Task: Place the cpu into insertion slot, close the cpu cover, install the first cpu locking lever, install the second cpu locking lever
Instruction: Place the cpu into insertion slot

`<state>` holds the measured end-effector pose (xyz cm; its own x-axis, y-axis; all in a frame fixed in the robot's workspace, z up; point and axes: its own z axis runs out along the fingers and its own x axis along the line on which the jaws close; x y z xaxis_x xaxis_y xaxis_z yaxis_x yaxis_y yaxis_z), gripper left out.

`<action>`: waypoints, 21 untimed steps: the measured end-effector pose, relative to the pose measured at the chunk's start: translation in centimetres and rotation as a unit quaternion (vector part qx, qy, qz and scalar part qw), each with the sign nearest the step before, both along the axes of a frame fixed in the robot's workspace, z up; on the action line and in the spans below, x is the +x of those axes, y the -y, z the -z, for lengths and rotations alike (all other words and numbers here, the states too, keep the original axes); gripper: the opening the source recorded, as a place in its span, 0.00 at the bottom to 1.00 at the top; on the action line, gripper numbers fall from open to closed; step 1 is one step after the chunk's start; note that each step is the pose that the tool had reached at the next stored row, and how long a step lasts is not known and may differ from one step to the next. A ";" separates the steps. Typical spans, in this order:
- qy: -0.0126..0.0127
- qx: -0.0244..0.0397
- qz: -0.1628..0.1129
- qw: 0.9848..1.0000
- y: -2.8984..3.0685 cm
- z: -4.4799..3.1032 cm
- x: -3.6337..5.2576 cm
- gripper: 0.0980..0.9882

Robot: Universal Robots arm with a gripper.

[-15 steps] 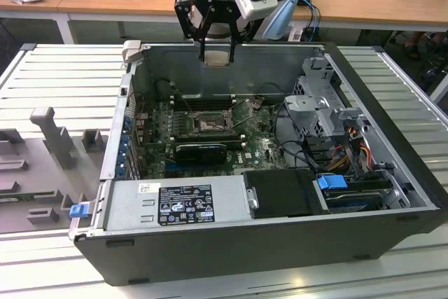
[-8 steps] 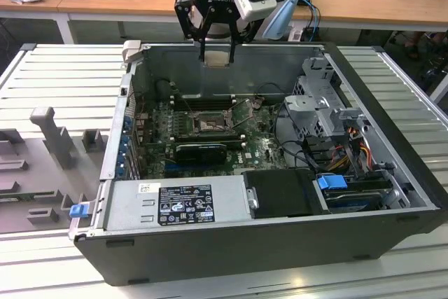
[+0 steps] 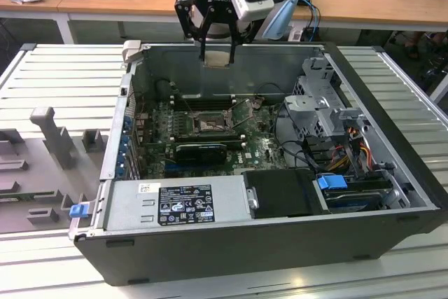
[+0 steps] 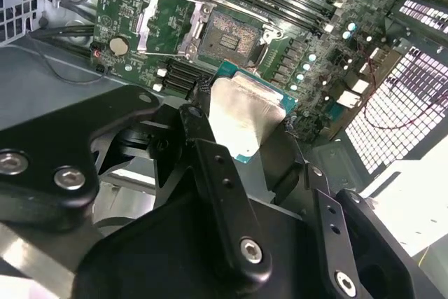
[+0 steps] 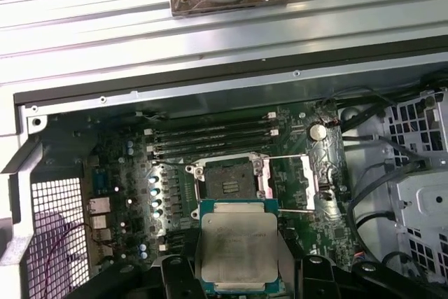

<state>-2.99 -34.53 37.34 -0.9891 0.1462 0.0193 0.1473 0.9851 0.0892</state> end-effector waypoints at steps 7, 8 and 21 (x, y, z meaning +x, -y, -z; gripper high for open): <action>0.000 0.000 0.019 1.000 0.00 0.00 0.00 0.48; 0.000 0.000 0.022 1.000 0.00 0.00 0.00 0.48; 0.000 0.000 0.058 0.998 0.00 0.00 0.00 0.48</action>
